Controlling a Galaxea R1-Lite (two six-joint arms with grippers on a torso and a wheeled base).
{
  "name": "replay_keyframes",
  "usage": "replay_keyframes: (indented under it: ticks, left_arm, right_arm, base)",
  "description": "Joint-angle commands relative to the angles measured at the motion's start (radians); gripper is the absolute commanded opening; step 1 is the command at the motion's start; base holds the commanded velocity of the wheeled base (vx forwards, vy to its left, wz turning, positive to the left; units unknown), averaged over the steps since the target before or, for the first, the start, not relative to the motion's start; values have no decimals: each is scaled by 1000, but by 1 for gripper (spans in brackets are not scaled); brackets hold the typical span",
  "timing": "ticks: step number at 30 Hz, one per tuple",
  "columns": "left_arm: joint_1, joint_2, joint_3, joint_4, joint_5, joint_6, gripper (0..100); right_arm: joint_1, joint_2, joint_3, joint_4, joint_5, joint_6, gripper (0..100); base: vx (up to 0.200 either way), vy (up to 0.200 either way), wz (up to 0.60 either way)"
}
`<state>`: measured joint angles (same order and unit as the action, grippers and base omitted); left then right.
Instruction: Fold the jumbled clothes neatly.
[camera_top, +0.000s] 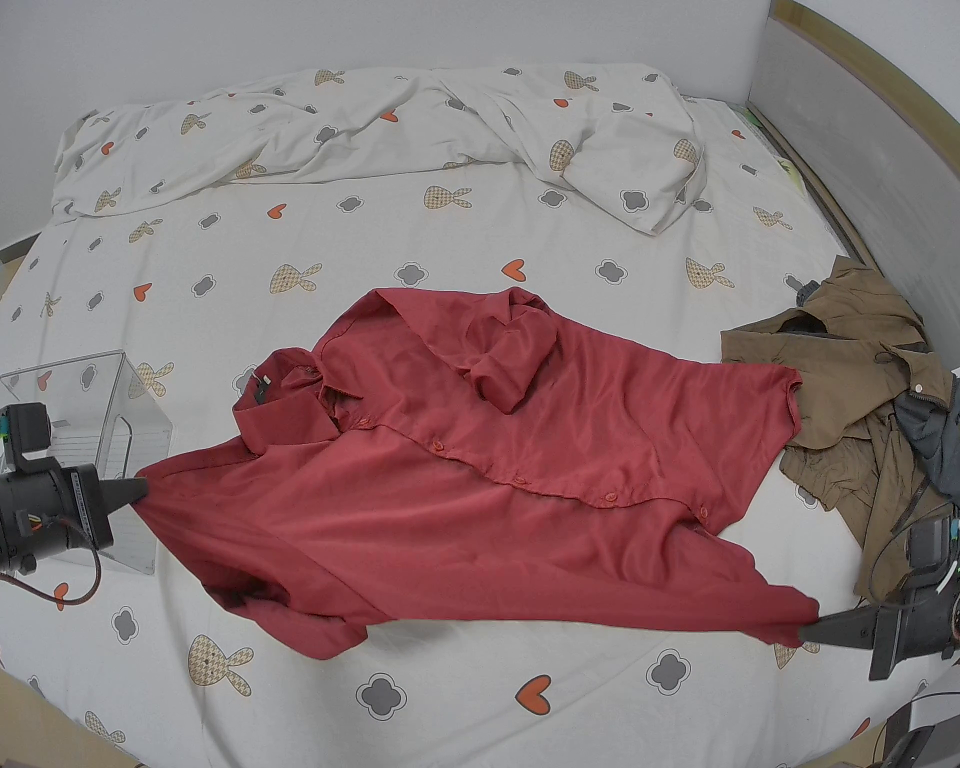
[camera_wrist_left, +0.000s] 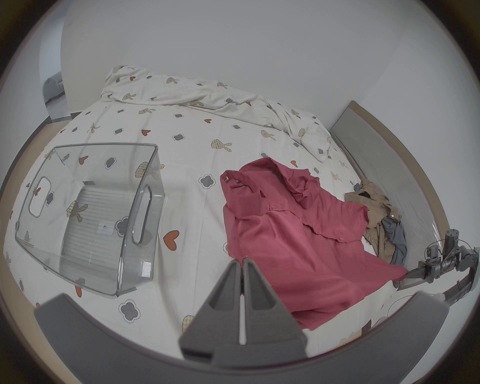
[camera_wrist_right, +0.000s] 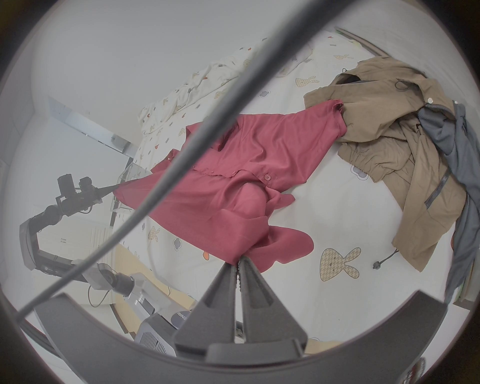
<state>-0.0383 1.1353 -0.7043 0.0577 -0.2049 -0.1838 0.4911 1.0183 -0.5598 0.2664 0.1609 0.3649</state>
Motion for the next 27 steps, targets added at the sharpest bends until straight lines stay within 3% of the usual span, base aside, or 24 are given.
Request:
replay_keyframes:
  ticks: [1,13,18,21,27]
  left_arm:
    - [-32,-31,43,25,-4,1,0]
    - [-63,-54,106,30,-1,0,0]
    - [-63,-62,106,28,22,32,0]
    - [-63,-49,143,16,36,113,0]
    - [-63,-60,138,-4,35,103,0]
  right_arm:
    - [118,2,70,5,-3,-1,100]
    - [129,-15,72,1,-9,6,100]
    - [86,-7,81,-4,-4,8,100]
    - [46,-4,83,-7,-3,6,100]
    - [47,-3,80,-9,-3,6,100]
  base:
    - [0,0,0]
    - [0,0,0]
    - [0,0,0]
    - [0,0,0]
    - [0,0,0]
